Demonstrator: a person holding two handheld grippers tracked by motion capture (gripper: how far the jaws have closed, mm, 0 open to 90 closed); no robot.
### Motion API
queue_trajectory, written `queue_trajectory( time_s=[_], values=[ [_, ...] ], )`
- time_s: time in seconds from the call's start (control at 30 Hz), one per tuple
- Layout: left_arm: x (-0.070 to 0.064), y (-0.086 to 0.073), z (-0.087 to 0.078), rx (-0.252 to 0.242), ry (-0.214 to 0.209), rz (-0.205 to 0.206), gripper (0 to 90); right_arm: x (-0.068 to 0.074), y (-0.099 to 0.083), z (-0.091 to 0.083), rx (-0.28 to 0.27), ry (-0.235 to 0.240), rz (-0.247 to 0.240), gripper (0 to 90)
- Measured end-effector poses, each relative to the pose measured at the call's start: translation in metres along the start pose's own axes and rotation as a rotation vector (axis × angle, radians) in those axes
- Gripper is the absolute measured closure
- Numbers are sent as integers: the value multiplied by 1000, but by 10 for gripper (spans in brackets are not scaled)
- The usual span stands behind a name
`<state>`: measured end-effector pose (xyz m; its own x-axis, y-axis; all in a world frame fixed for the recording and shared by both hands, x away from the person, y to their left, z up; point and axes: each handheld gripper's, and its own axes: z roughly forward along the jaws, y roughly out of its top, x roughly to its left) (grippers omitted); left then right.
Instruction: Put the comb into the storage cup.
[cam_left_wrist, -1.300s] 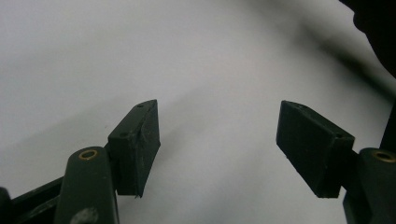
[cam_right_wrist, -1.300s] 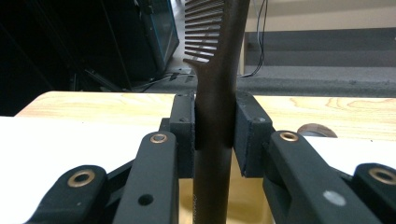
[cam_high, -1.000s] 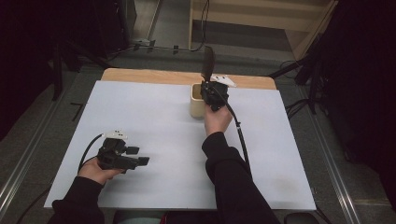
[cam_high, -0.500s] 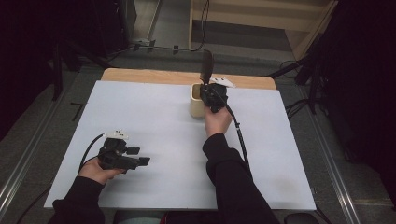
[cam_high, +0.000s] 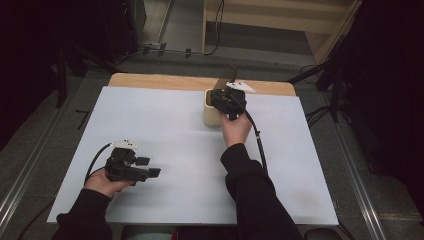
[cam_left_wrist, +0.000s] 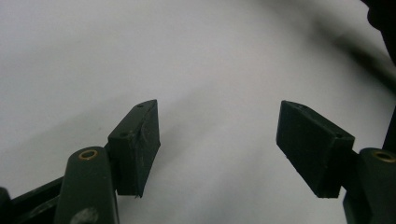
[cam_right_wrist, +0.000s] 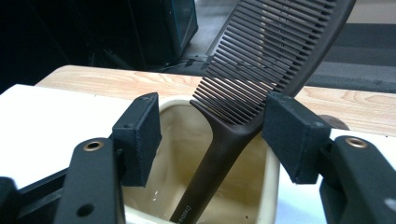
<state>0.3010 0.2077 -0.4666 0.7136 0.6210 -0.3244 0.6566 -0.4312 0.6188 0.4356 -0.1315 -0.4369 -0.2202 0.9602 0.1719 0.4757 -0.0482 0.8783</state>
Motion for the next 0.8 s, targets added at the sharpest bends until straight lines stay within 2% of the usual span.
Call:
queue_trajectory(
  time_s=[0.1, 0.2, 0.33, 0.43, 0.67, 0.8],
  values=[
    [0, 0, 0, -1, -1, -1, 309, -2, 1, -3, 9, -11, -22, 285],
    [1, 0, -1, 0, 1, -2, 309, -4, 2, -5, 37, -2, -19, 269],
    [1, 0, -1, 0, 3, -1, 309, -7, 4, -10, 79, 38, 2, 259],
    [1, 0, -1, 0, 5, -1, 309, -7, 4, -15, 97, 51, -13, 259],
    [0, 0, 0, -1, 5, -2, 309, -13, 3, -26, 116, 120, -3, 259],
    [1, 1, 0, 3, 7, -2, 309, -14, 2, -32, 139, 158, -35, 253]
  ],
)
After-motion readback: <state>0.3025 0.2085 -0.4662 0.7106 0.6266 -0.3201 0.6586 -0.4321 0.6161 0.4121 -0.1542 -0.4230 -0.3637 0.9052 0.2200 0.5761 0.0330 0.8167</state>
